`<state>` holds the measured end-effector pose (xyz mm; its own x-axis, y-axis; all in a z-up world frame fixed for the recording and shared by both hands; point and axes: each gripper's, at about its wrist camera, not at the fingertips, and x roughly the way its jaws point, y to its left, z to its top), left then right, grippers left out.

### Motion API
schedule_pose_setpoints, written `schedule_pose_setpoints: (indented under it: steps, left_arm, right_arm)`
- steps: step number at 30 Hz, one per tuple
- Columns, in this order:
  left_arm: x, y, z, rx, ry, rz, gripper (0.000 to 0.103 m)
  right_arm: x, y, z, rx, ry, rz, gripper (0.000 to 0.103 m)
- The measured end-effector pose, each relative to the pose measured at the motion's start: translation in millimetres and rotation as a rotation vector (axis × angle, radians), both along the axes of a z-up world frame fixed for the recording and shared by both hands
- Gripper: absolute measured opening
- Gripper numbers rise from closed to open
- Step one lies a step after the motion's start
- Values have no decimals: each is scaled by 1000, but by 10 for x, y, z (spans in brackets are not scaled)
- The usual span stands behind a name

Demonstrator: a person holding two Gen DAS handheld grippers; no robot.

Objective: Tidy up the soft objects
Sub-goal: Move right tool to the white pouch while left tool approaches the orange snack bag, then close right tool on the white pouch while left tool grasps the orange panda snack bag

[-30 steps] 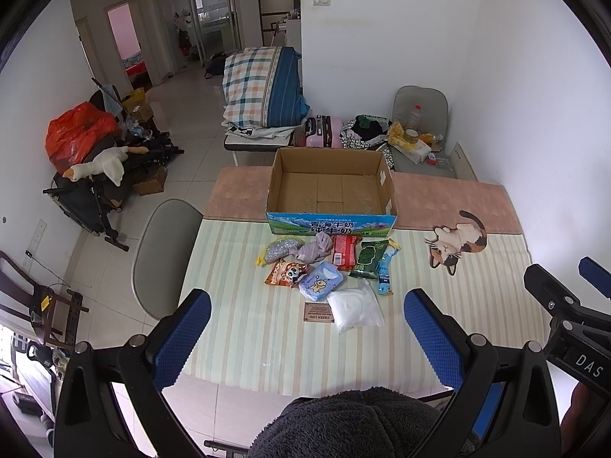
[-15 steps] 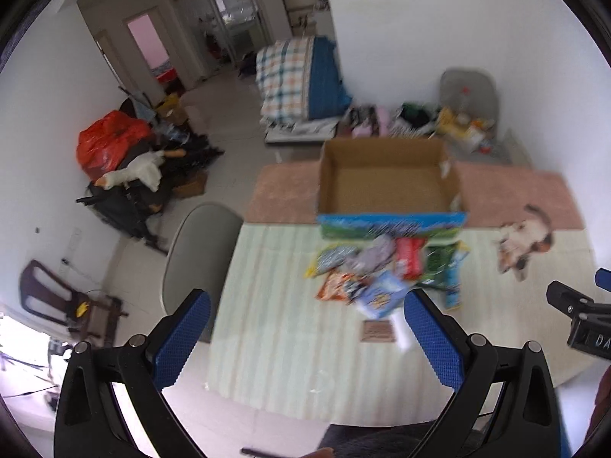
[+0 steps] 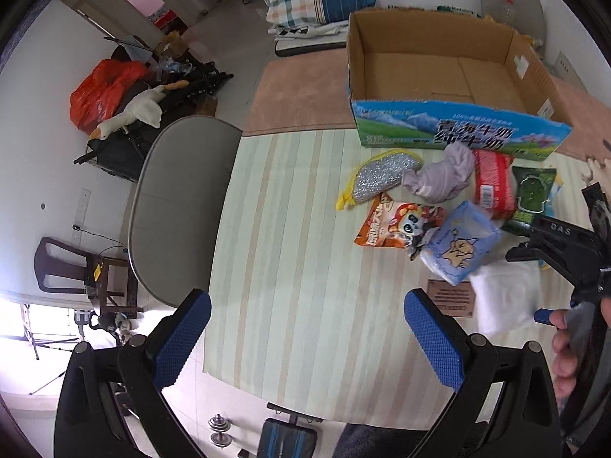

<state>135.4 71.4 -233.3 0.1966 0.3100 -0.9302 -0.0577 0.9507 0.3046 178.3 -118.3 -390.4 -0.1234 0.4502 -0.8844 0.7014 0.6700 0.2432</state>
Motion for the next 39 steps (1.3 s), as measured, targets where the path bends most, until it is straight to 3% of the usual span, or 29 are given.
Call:
schedule_pose_setpoints:
  steps: [5,8,12,16,18,20,25,30,35,39]
  left_arm:
    - [188,87,-210,-37,37,-21,103]
    - [284,63,-339,-82,63,-56,103]
    - [373,-41,-483,-128,99,-124,103]
    - [458,-213,-684,-167,145,-184,103]
    - [503,-317,-803,-185,170,-214,103]
    - [548,-398,-908,-207,199,-237,103]
    - [761,-418,-1059,-245,195,-332,103]
    - [915,-449,-1211,-117,204,-577,103]
    - [796,-619,-1529,53,275,-854,103]
    - [736,-683,-1775,62,352,-937,103]
  right_arm:
    - [58,18,-353,-97,104,-33,103]
    - [97,53,-363,-97,98,67,101]
    - [131,255,-221,-178,34,369,92]
    - [89,454,-140,-346,-7,706,88]
    - [44,482,-105,-406,-20,772,89]
    - [-4,437,-54,-436,-41,752,90]
    - [-109,39,-42,-320,-17,524,96]
    - [-112,-174,-183,-273,13,429,97]
    - [-30,-343,-215,-267,-5,431,96]
    - [102,-307,-179,-267,-8,504,95]
